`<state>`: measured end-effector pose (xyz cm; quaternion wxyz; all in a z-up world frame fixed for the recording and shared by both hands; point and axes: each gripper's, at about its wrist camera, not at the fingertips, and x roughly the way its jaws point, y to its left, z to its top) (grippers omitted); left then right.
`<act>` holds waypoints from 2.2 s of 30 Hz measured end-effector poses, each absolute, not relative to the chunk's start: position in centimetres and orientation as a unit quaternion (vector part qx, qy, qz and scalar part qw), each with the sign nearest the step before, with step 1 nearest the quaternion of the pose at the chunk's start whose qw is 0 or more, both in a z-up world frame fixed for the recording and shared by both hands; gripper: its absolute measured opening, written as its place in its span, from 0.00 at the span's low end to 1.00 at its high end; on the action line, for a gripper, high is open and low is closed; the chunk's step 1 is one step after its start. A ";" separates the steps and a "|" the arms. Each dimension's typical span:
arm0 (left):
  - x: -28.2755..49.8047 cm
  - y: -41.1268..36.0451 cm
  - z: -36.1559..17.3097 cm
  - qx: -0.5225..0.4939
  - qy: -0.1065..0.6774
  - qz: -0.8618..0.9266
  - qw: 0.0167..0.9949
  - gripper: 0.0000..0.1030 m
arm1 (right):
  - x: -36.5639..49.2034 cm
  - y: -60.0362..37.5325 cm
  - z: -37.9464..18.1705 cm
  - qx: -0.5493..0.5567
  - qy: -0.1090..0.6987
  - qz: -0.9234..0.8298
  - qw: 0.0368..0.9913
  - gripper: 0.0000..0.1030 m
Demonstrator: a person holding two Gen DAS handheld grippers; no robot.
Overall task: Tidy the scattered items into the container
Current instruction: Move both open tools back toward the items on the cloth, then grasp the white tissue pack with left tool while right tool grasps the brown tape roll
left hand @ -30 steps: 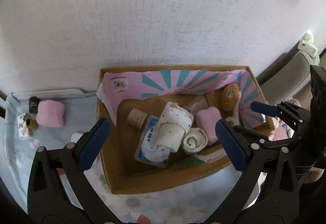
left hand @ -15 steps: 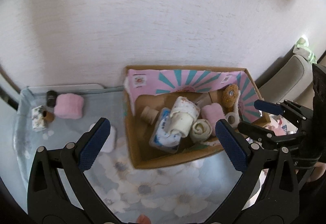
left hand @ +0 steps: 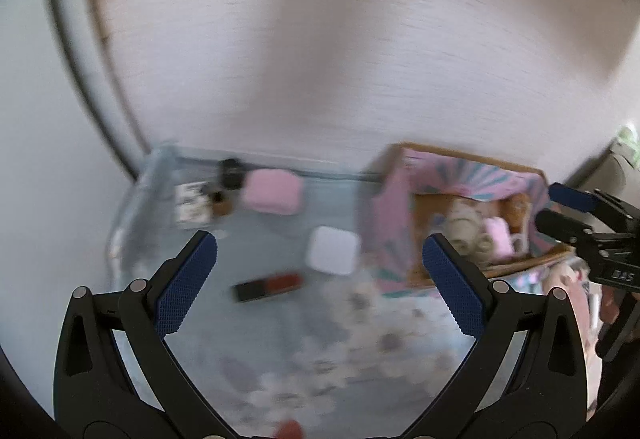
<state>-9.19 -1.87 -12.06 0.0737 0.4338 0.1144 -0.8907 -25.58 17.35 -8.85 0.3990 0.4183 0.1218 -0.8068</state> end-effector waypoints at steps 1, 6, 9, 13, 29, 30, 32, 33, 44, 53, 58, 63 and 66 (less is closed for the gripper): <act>-8.7 -3.0 -12.4 0.435 0.119 -0.889 0.081 1.00 | -25.2 16.4 -8.7 0.414 0.123 -0.805 0.407 0.65; -7.6 -7.2 -14.7 0.450 0.126 -0.878 0.101 1.00 | -23.4 12.1 -9.4 0.405 0.133 -0.788 0.445 0.65; -7.2 -9.4 -16.6 0.460 0.124 -0.873 0.105 1.00 | -22.0 8.9 -10.1 0.394 0.152 -0.774 0.472 0.65; -7.7 -12.2 -19.6 0.463 0.136 -0.869 0.105 0.99 | -20.9 3.9 -11.1 0.379 0.189 -0.752 0.505 0.65; -13.1 -16.4 -28.8 0.453 0.128 -0.877 0.100 0.79 | -23.4 -12.8 -21.0 0.442 0.215 -0.695 0.525 0.46; -13.2 -16.4 -28.7 0.449 0.126 -0.879 0.097 0.79 | -23.3 -13.2 -21.3 0.442 0.217 -0.692 0.527 0.46; -13.5 -16.4 -28.7 0.445 0.125 -0.882 0.091 0.78 | -23.3 -13.9 -21.8 0.439 0.223 -0.692 0.528 0.46; -13.6 -16.3 -28.6 0.444 0.123 -0.883 0.090 0.78 | -23.4 -14.1 -22.0 0.440 0.223 -0.691 0.529 0.46; -14.4 -15.7 -28.7 0.434 0.080 -0.894 0.083 0.49 | -23.7 -15.4 -23.7 0.452 0.229 -0.678 0.533 0.32; -14.4 -16.2 -29.0 0.432 0.105 -0.894 0.059 0.45 | -24.2 -15.6 -24.2 0.463 0.224 -0.668 0.537 0.28; -14.0 -16.2 -28.9 0.433 0.105 -0.894 0.053 0.43 | -25.3 -15.6 -24.7 0.489 0.204 -0.654 0.540 0.28; -13.3 -15.7 -28.7 0.435 0.096 -0.894 0.049 0.42 | -25.9 -15.5 -25.1 0.503 0.201 -0.646 0.538 0.27; -13.1 -15.4 -28.7 0.435 0.096 -0.894 0.049 0.42 | -25.9 -15.5 -25.5 0.504 0.207 -0.645 0.535 0.24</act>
